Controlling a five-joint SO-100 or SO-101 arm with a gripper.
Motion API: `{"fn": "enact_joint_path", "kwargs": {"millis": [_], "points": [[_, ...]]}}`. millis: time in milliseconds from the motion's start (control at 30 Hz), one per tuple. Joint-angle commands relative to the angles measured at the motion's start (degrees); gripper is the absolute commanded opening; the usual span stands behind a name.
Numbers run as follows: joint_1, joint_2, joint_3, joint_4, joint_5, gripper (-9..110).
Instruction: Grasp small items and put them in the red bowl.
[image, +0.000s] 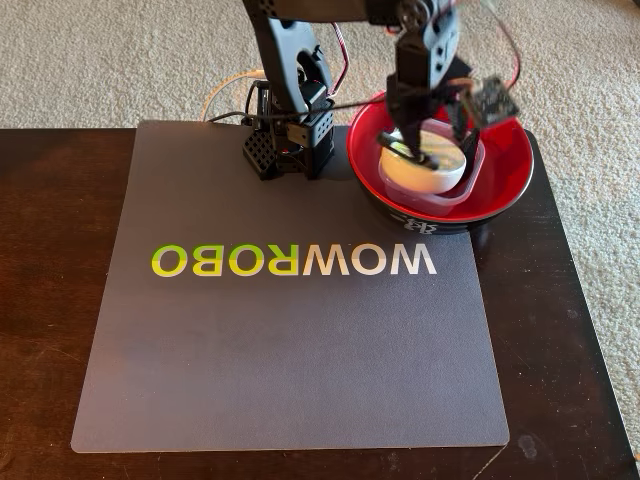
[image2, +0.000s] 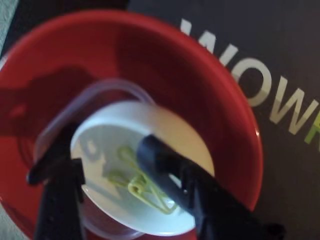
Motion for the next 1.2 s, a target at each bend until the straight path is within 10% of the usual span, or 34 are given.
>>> {"fn": "enact_joint_path", "kwargs": {"millis": [0,700,1167], "points": [[-5.45,1.05,-4.22,0.44,-3.25,26],[-7.65,1.76,-5.89,-0.62,-9.67,24],[30.67,5.98,-0.44,-2.72,-39.11,20]]}}
